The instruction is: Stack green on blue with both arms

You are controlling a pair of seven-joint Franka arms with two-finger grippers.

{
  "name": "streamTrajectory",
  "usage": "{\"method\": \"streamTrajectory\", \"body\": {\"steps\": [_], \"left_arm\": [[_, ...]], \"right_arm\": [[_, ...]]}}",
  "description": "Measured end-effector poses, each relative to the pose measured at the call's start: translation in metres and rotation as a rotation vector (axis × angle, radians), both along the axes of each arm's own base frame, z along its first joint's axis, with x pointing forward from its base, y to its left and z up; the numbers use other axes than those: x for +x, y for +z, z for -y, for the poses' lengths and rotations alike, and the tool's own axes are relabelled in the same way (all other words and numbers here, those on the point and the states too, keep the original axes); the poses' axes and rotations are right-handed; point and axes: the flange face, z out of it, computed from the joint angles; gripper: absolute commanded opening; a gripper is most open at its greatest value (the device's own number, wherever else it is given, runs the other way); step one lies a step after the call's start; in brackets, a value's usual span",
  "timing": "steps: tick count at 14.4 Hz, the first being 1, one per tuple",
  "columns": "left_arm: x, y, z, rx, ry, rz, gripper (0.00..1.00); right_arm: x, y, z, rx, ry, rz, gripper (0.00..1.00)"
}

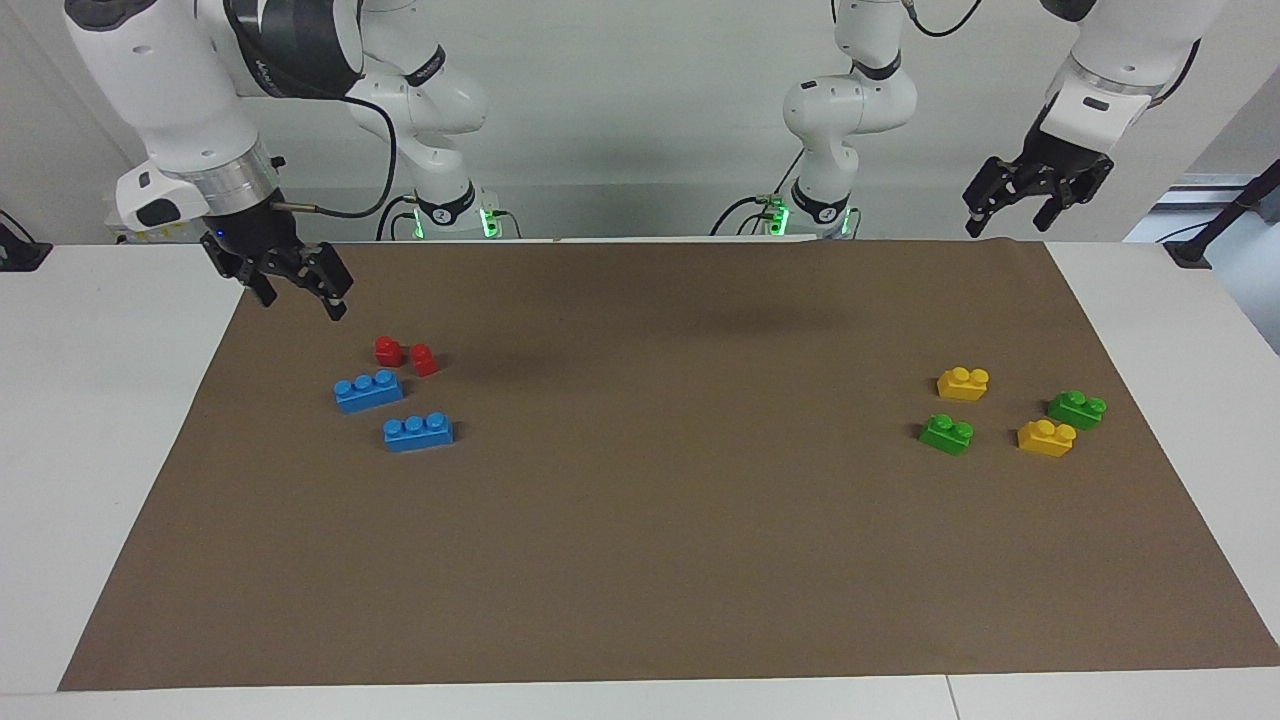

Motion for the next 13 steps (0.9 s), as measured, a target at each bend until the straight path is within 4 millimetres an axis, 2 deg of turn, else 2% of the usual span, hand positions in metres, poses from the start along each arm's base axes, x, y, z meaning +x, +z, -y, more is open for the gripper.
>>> {"method": "streamTrajectory", "body": {"steps": [3,6,8,10,13], "left_arm": [[0.002,-0.002,0.006,-0.017,0.278,0.019,1.00],[-0.004,0.009,0.016,-0.026,0.424,0.041,1.00],[-0.018,0.030,0.013,-0.035,0.455,0.081,1.00],[-0.035,0.048,0.010,-0.039,0.464,0.105,1.00],[-0.046,0.058,0.009,-0.040,0.466,0.115,1.00]], "right_arm": [[0.015,-0.033,-0.001,0.151,-0.402,-0.080,1.00],[0.027,-0.068,0.023,0.285,-0.698,-0.186,1.00],[0.033,-0.089,0.036,0.324,-0.782,-0.238,1.00],[0.039,-0.110,0.039,0.354,-0.833,-0.285,1.00],[0.047,-0.143,0.043,0.377,-0.876,-0.308,1.00]]}}
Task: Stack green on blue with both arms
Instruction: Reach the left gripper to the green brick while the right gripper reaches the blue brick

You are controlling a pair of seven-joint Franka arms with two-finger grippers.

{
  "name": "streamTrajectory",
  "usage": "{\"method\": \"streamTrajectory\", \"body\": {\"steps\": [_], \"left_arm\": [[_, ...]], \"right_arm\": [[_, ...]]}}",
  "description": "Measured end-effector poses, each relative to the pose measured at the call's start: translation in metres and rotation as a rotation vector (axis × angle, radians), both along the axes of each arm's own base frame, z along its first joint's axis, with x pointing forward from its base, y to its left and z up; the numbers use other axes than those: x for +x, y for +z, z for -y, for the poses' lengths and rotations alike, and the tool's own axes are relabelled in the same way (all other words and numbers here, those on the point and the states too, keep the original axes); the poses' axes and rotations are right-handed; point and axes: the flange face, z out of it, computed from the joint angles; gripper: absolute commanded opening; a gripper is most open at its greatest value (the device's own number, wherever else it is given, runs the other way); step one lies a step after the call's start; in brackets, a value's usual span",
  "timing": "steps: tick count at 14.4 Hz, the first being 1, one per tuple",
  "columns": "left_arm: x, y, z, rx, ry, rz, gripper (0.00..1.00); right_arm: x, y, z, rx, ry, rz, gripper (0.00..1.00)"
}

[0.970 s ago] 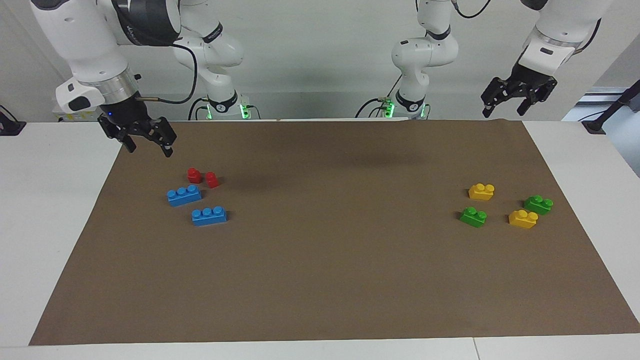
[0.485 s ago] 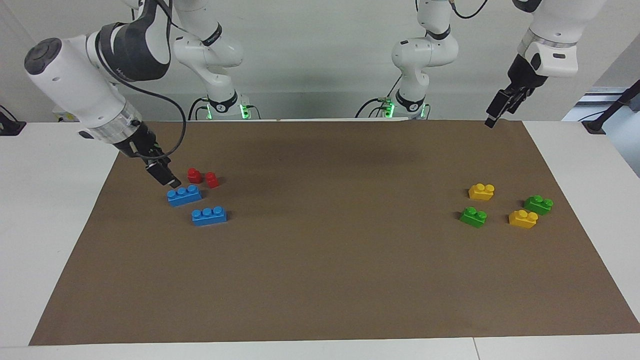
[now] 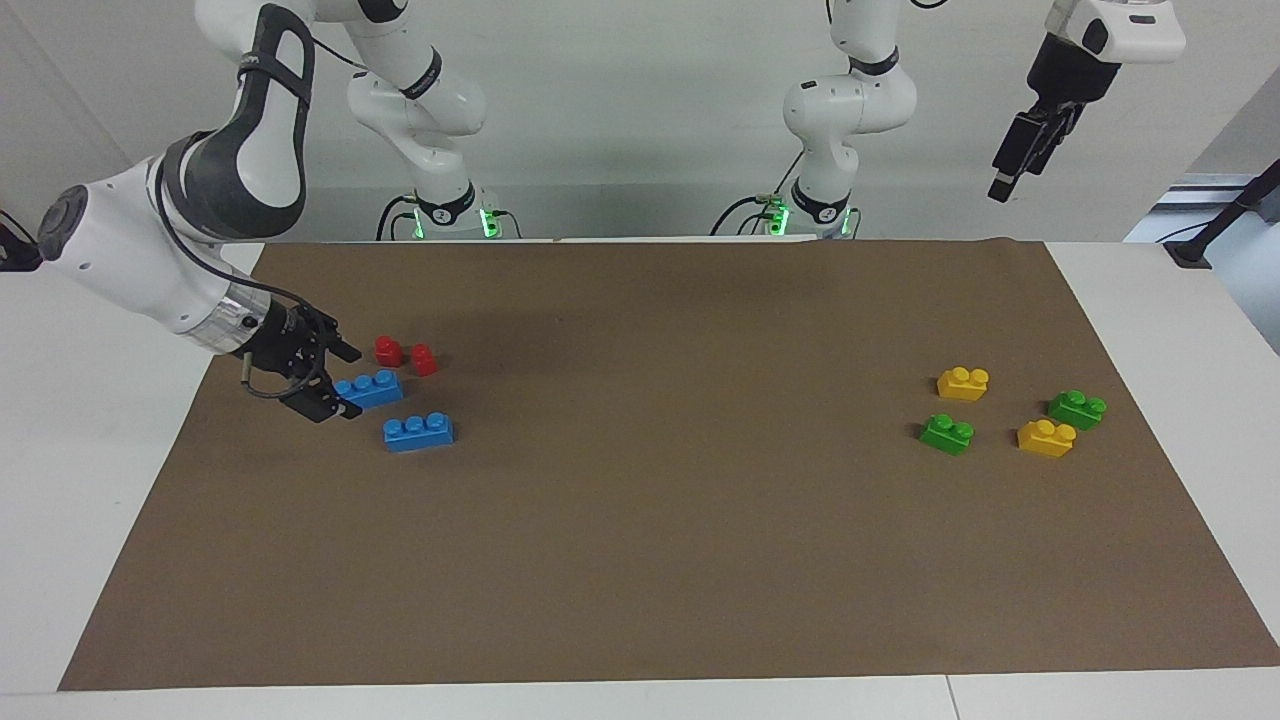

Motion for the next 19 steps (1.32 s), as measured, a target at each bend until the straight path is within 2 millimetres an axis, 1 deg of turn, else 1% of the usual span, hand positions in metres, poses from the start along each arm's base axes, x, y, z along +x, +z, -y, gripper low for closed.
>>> {"method": "streamTrajectory", "body": {"steps": [4,6,7,9,11,13,16,19], "left_arm": [[-0.007,-0.004,0.003,0.001,0.005,-0.048,1.00],[-0.011,-0.007,0.002,-0.006,0.068,-0.060,1.00],[-0.013,-0.010,0.000,-0.010,0.097,-0.067,1.00],[-0.016,-0.022,-0.004,-0.013,0.126,-0.091,1.00],[-0.015,-0.039,-0.006,-0.014,0.146,-0.122,1.00],[-0.011,-0.060,-0.007,-0.018,0.189,-0.139,1.00],[0.003,-0.100,-0.007,-0.040,0.261,-0.138,1.00],[0.023,-0.136,-0.017,-0.053,0.306,-0.131,1.00]], "right_arm": [[0.006,-0.039,0.001,0.015,0.002,-0.035,1.00],[0.009,-0.059,0.002,0.037,0.034,-0.039,1.00],[0.010,-0.070,0.003,0.042,0.049,-0.043,1.00],[0.012,-0.087,0.004,0.044,0.062,-0.049,1.00],[0.013,-0.103,0.005,0.050,0.076,-0.059,1.00],[0.013,-0.115,0.008,0.061,0.079,-0.057,1.00],[0.005,-0.137,0.018,0.084,0.084,-0.040,1.00],[-0.007,-0.161,0.020,0.095,0.071,-0.044,1.00]]}}
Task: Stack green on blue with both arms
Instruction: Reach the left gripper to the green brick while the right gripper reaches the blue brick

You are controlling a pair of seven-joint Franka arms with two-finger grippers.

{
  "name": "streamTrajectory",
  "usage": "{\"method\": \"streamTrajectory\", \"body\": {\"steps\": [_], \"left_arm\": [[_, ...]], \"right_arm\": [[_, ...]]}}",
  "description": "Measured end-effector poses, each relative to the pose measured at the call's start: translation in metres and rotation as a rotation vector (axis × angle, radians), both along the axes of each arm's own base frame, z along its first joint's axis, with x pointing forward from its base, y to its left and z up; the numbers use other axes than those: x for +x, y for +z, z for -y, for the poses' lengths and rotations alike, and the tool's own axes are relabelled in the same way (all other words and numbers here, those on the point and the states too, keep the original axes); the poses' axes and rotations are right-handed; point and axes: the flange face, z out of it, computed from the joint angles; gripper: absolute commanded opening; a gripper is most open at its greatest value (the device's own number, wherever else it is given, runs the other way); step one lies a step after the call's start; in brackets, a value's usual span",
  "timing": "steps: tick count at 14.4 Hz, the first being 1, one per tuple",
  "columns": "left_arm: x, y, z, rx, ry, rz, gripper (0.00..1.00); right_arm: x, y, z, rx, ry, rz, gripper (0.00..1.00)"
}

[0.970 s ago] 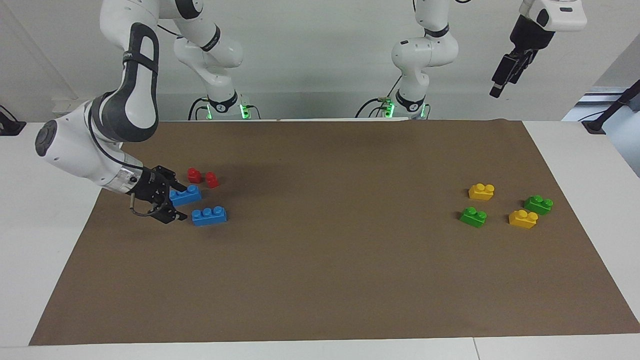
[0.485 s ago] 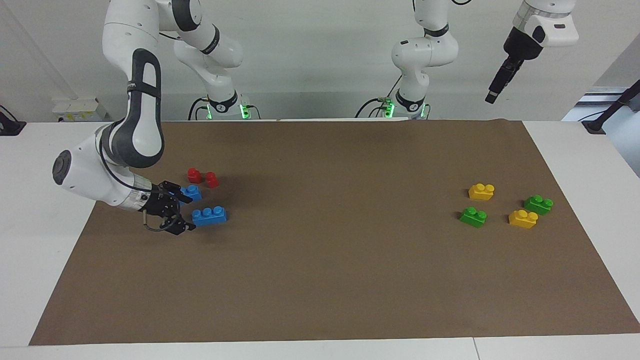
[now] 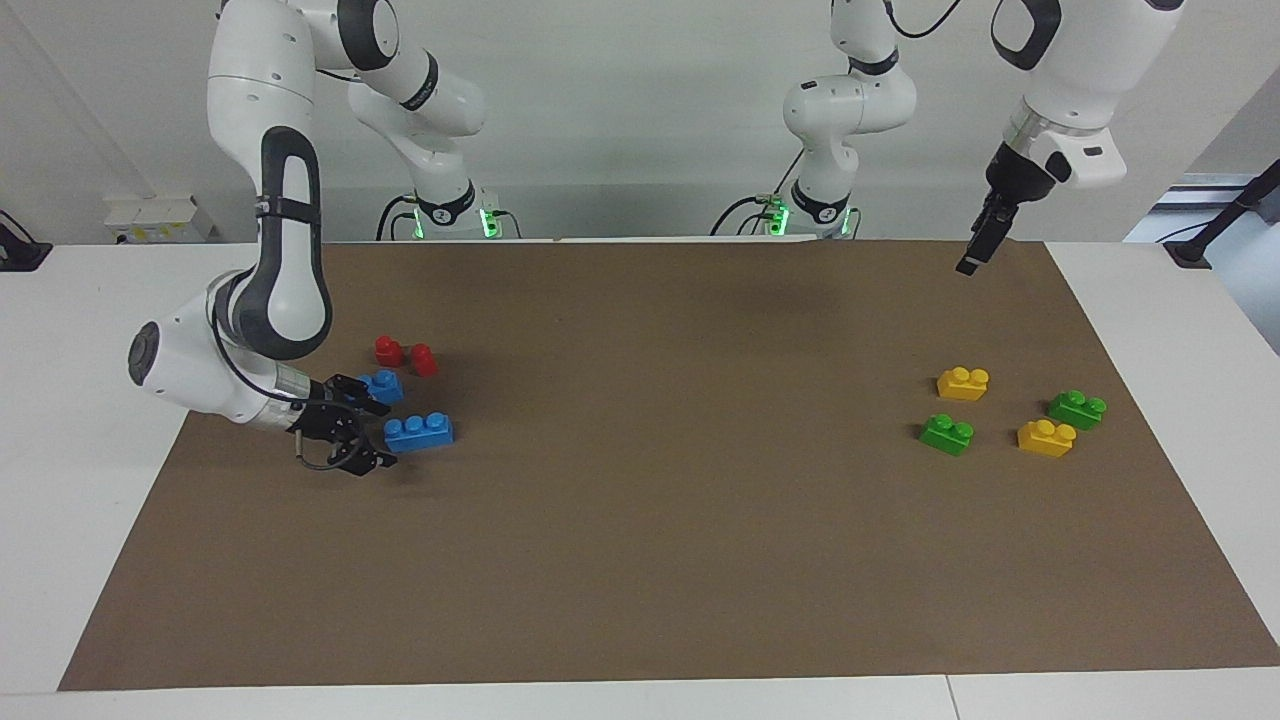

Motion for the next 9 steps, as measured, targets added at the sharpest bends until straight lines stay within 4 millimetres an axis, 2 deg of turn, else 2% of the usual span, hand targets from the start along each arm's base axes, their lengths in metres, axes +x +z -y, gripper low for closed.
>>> {"method": "streamTrajectory", "body": {"steps": [4,5,6,7,9], "left_arm": [[0.036,-0.048,-0.014,-0.008,0.034,0.002,1.00],[0.045,-0.063,-0.016,-0.010,0.051,-0.001,1.00],[0.054,-0.078,-0.017,-0.012,0.073,-0.004,1.00],[0.063,-0.093,-0.018,-0.014,0.093,-0.004,1.00],[0.077,-0.121,-0.020,-0.017,0.114,-0.016,1.00]], "right_arm": [[-0.008,-0.016,0.000,-0.003,-0.013,0.007,1.00],[-0.009,-0.018,0.000,0.000,-0.021,0.011,0.95],[-0.009,-0.019,-0.001,0.008,-0.030,0.015,0.77],[-0.009,-0.019,-0.002,0.015,-0.037,0.018,0.53],[-0.008,-0.019,-0.001,0.023,-0.033,0.028,0.21]]}}
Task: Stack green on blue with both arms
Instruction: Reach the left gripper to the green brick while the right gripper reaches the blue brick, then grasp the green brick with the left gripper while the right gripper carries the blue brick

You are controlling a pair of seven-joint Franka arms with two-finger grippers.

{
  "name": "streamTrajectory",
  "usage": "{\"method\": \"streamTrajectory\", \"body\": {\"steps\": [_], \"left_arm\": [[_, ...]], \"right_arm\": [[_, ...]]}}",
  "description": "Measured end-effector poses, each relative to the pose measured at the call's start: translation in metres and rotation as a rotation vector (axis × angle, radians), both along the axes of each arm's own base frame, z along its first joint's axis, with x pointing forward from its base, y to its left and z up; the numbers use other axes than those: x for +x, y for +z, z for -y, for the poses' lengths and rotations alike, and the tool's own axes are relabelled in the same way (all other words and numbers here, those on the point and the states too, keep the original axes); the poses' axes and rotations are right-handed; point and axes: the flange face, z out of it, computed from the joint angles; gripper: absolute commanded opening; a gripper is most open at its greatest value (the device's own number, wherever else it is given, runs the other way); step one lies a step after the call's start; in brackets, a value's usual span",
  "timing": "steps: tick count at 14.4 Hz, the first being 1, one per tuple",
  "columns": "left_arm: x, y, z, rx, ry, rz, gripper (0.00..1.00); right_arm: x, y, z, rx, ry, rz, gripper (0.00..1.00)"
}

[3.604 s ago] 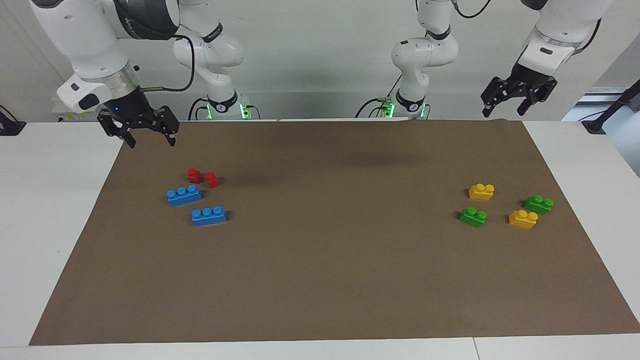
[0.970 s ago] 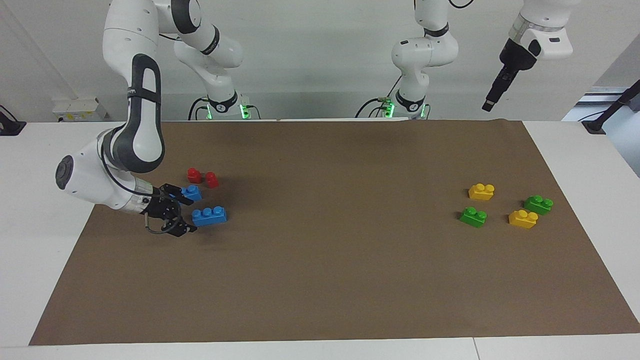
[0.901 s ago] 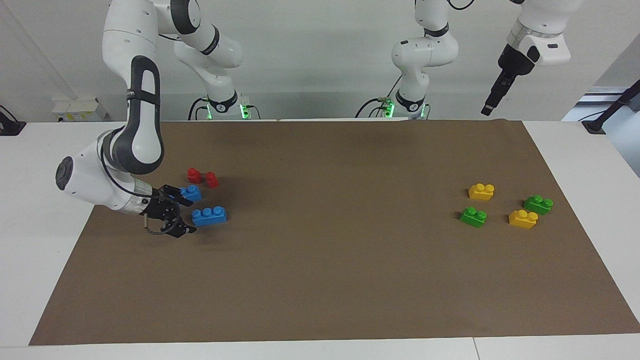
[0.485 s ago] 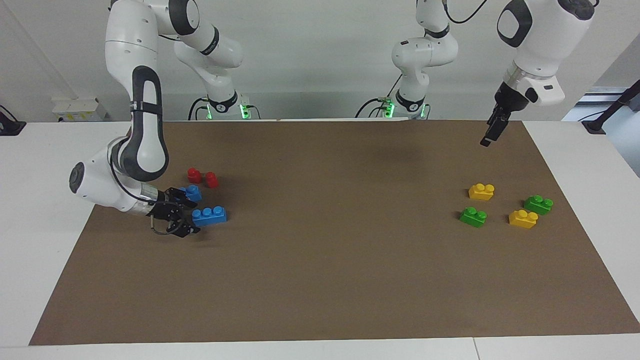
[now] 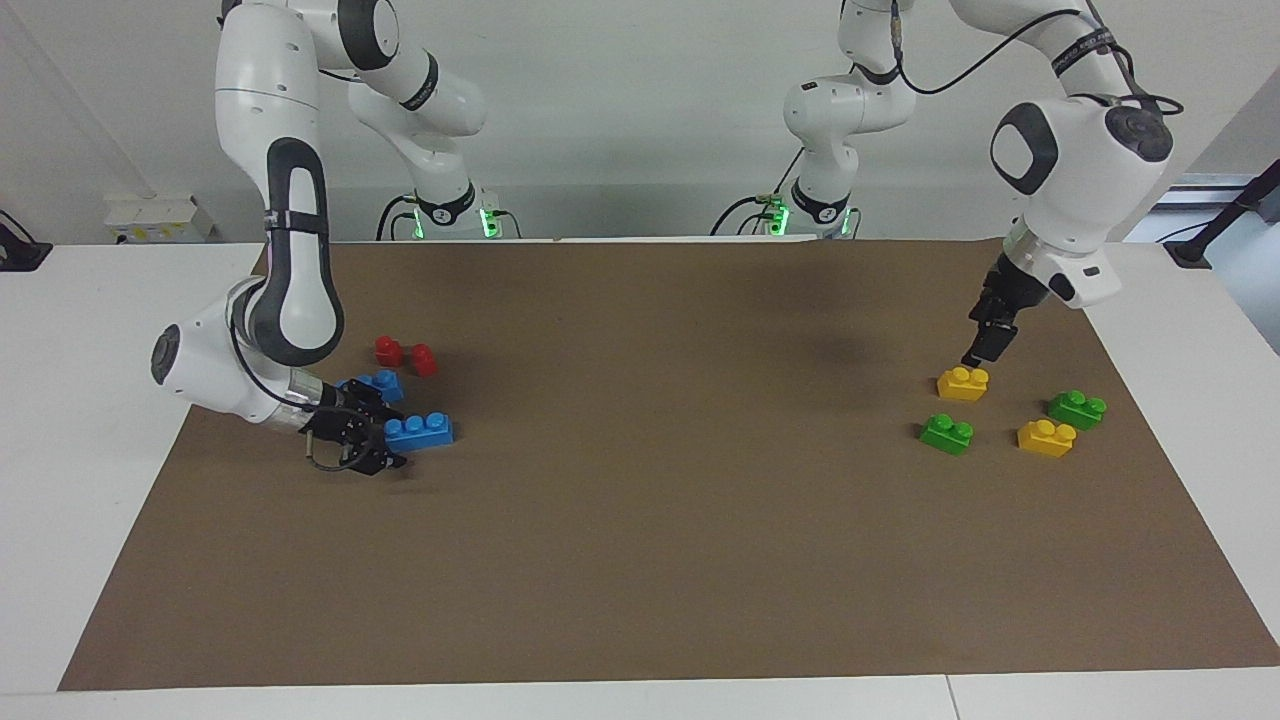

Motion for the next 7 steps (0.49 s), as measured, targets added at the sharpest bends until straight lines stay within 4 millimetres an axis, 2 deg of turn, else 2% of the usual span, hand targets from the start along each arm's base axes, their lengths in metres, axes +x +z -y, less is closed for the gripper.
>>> {"method": "streamTrajectory", "body": {"steps": [2,5,7], "left_arm": [[0.009,-0.019,-0.004,-0.002,0.022,-0.015,1.00],[0.023,-0.036,-0.007,0.001,0.045,-0.010,1.00],[0.035,-0.044,-0.010,0.000,0.053,-0.002,1.00]], "right_arm": [[0.000,0.001,0.000,0.002,0.014,0.014,0.00],[0.005,0.012,0.001,0.003,0.032,0.043,0.00],[0.016,0.031,-0.003,0.015,0.055,0.062,0.00]]}}
